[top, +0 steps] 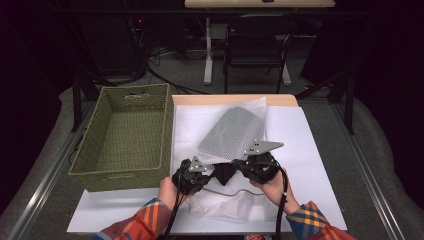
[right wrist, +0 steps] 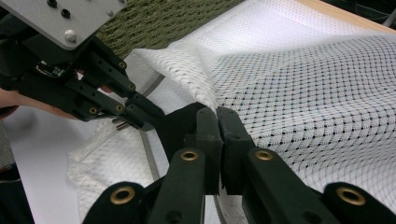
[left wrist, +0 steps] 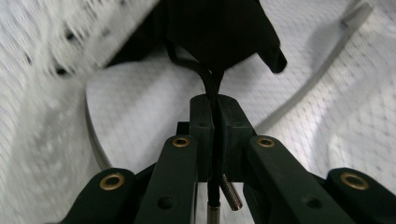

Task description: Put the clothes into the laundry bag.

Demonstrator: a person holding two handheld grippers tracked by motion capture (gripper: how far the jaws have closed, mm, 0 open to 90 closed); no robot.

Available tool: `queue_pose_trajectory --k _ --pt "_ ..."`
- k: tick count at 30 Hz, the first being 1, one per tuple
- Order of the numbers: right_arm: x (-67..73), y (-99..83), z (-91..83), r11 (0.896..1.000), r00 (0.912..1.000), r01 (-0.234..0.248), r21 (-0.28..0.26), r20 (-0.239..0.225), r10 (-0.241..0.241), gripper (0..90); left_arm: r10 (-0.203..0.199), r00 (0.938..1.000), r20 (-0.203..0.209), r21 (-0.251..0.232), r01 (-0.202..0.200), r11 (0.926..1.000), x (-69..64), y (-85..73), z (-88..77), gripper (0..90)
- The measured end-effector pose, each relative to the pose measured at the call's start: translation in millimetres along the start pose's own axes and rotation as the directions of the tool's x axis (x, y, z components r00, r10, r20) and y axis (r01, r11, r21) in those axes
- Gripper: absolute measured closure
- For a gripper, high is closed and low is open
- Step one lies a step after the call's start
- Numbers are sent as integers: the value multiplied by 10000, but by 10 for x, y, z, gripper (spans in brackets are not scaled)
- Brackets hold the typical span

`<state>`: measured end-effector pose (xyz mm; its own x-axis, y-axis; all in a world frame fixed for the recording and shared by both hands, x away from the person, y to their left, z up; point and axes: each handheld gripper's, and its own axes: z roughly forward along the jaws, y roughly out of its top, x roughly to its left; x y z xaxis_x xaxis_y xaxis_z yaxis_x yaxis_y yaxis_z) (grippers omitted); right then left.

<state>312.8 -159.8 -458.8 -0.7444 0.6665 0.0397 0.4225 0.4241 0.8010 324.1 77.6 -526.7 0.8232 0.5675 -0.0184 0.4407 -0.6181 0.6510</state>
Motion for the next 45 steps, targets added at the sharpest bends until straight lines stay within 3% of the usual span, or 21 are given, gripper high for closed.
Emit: queue_pose_trajectory --k 6,17,24,30,36,45 --pt "-1 4 -3 9999 9999 -117 -62 -25 116 886 147 9989 -445 -264 -158 9995 27 20 42 851" --pt "1 11 -3 9999 9999 -130 -107 -44 130 886 112 9961 -875 -669 -170 9976 95 17 124 848" --pt "-7 6 -11 9998 9999 -148 -118 -62 148 886 183 9953 -948 -190 -202 9996 122 -10 215 818" --pt "-8 6 -18 9998 9998 -160 -153 -77 159 887 237 9946 -1008 0 -239 9997 135 -29 189 780" --pt "-14 7 -26 9998 9999 -156 -152 -71 155 887 271 9963 -813 164 -258 9995 141 -43 116 675" --pt "-30 -1 -23 9995 9995 -282 -123 -159 280 887 310 9969 -727 268 -291 9992 71 -70 -17 397"
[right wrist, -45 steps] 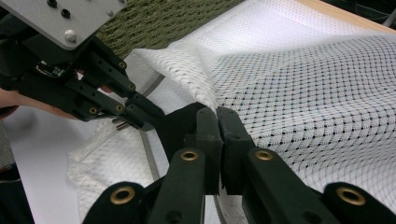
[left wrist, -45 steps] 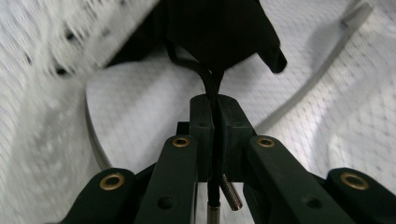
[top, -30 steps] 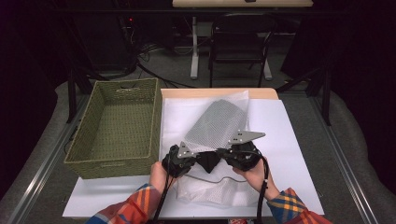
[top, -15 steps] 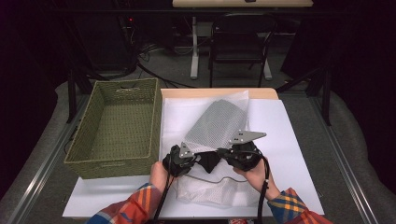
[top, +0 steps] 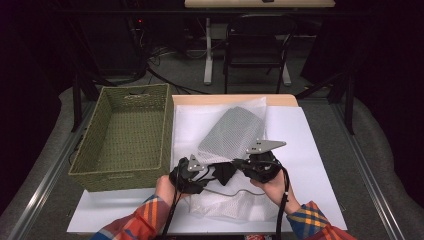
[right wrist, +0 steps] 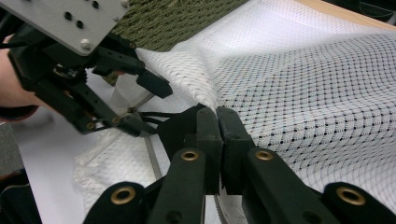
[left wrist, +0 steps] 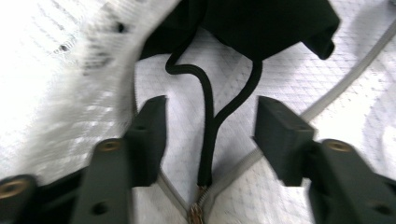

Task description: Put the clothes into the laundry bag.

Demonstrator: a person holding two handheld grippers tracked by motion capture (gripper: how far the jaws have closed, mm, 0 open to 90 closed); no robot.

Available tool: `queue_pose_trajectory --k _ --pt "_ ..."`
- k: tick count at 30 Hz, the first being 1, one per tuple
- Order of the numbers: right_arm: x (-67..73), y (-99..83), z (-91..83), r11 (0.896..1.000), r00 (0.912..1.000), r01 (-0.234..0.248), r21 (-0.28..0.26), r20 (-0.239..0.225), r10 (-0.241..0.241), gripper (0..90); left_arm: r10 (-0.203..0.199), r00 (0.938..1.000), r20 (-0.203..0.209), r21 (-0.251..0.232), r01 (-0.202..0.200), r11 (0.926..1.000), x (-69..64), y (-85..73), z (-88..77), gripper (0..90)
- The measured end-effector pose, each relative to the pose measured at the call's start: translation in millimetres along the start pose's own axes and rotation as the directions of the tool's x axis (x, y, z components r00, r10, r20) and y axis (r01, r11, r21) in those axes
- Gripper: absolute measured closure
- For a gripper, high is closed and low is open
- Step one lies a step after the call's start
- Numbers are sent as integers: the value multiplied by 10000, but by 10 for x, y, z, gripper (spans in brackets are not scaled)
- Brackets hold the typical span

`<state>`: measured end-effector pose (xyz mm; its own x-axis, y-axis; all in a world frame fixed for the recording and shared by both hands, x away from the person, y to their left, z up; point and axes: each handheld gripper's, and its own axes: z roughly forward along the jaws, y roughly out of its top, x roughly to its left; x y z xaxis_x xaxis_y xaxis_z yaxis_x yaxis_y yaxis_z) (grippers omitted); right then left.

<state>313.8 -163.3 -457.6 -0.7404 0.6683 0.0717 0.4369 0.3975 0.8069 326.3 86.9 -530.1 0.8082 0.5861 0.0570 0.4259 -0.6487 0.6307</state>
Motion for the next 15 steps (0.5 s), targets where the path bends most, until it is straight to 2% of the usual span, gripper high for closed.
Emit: queue_pose_trajectory --k 4,8,12,15 --pt "6 3 -7 10000 10000 13 -15 45 -13 887 76 9999 70 -51 -75 10000 -29 -25 -77 337" --pt "1 1 -5 10000 10000 31 -1 32 -31 886 145 9997 180 -85 -143 9999 -52 -32 -146 320" --pt "0 0 -4 10000 10000 48 1 26 -48 886 76 9998 191 -253 -72 9997 -74 -38 -220 318" --pt "0 0 -2 10000 10000 36 13 13 -36 887 -25 9998 196 -445 34 9990 -79 -51 -285 275"
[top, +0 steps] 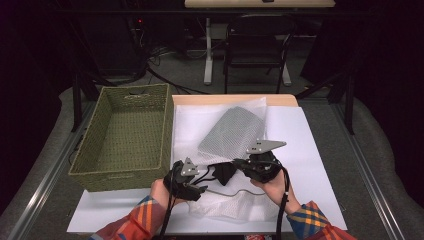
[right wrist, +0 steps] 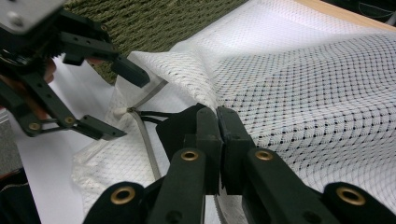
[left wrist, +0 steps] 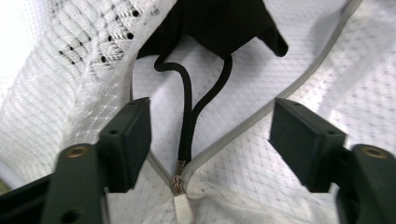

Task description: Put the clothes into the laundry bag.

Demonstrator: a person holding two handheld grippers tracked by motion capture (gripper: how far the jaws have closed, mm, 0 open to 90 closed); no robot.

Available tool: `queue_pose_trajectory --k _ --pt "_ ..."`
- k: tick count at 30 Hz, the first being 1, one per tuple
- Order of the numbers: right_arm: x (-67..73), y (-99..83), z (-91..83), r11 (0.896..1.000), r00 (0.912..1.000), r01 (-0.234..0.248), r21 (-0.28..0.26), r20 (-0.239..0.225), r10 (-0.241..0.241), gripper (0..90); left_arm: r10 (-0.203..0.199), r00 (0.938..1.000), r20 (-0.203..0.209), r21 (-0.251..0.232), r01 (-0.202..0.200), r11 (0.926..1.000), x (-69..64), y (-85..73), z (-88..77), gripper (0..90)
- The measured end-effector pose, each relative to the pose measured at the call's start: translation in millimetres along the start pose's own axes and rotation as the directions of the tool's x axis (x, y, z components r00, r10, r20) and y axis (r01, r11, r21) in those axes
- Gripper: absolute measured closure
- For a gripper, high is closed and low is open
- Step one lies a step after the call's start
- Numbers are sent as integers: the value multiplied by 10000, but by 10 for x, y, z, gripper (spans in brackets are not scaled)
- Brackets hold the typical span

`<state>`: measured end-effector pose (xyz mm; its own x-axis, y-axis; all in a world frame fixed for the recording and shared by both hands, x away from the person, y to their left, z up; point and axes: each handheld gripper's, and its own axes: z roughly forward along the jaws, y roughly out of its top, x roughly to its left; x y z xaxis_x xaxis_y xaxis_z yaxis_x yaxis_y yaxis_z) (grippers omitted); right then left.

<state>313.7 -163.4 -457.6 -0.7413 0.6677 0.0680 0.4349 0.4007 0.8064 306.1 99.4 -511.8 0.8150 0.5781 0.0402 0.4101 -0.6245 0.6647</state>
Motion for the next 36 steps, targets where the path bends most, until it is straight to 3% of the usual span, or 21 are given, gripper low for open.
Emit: queue_pose_trajectory --k 6,13,17,25,27,30,36 --pt "3 1 0 10000 10000 -4 5 11 4 886 -208 9995 -249 -440 197 9988 -8 -4 -131 189" --pt "0 2 -2 10000 10000 6 8 18 -6 886 -536 9920 -1143 -1013 420 9940 13 48 -192 189" --pt "0 2 -5 10000 10000 -17 -1 18 17 887 -472 9902 -1313 -941 350 9949 35 76 -185 188" --pt "7 -1 -10 10000 10000 12 3 10 -12 887 -571 9910 -1210 -766 481 9959 91 147 -15 110" --pt "8 -3 -8 10000 10000 17 14 -7 -17 886 -419 9904 -1315 -953 295 9950 99 169 7 141" --pt "11 -8 -12 10000 10000 0 12 32 0 887 -462 9893 -1384 -1047 317 9940 105 190 47 286" --pt "14 -15 -35 10000 10000 7 -30 73 -7 887 -480 9880 -1469 -982 337 9946 127 187 87 368"
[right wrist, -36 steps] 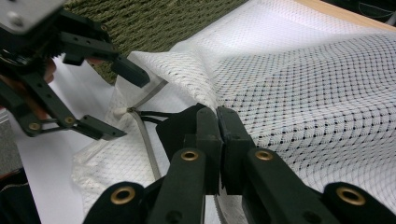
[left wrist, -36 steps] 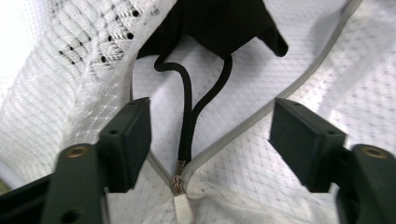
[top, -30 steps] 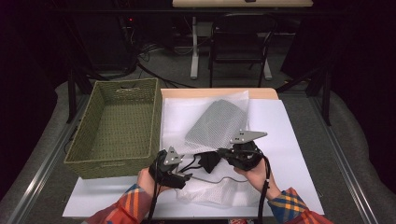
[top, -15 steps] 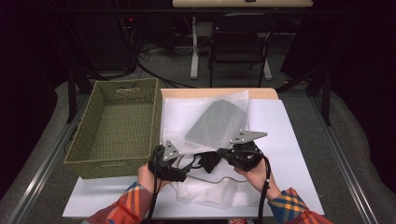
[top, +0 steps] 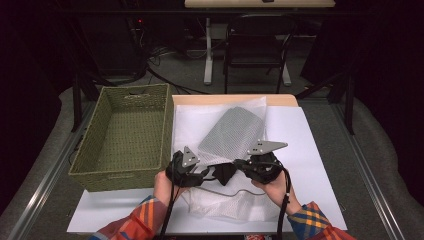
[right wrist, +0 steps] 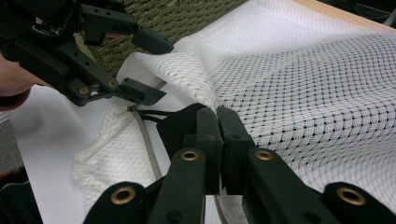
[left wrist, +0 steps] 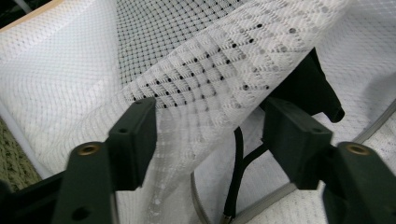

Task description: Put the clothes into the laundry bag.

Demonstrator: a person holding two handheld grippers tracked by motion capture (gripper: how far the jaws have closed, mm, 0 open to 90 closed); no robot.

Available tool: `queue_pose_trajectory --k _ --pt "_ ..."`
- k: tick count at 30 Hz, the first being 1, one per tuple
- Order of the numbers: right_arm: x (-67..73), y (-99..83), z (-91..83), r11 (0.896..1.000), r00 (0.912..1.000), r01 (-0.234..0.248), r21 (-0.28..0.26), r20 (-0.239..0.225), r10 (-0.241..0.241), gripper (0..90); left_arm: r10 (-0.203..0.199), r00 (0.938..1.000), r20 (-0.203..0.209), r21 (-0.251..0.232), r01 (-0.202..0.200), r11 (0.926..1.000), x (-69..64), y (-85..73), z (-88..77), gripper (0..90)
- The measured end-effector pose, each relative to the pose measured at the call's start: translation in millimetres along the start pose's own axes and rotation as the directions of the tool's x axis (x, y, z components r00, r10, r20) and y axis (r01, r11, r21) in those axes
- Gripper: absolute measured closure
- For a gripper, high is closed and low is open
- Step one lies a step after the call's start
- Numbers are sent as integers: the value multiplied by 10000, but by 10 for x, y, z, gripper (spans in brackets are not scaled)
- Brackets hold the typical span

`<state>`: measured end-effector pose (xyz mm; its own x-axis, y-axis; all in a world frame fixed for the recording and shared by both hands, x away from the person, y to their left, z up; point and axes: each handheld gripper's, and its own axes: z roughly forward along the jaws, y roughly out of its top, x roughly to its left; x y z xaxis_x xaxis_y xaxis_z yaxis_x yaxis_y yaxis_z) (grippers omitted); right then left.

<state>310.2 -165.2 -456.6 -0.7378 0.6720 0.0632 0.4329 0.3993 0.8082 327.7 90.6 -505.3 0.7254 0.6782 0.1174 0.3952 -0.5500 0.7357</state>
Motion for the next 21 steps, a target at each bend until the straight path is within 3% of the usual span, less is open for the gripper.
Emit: queue_pose_trajectory --k 8,16,21 --pt "1 -4 12 10000 10000 78 48 13 -78 886 -36 9999 110 24 35 10000 1 -9 64 453" --pt "1 -8 6 10000 10000 87 44 14 -87 887 -67 9996 277 17 66 10000 27 -24 115 683" --pt "0 -13 4 10000 10000 75 37 -16 -75 886 -46 9983 584 -29 47 10000 24 -18 101 809"
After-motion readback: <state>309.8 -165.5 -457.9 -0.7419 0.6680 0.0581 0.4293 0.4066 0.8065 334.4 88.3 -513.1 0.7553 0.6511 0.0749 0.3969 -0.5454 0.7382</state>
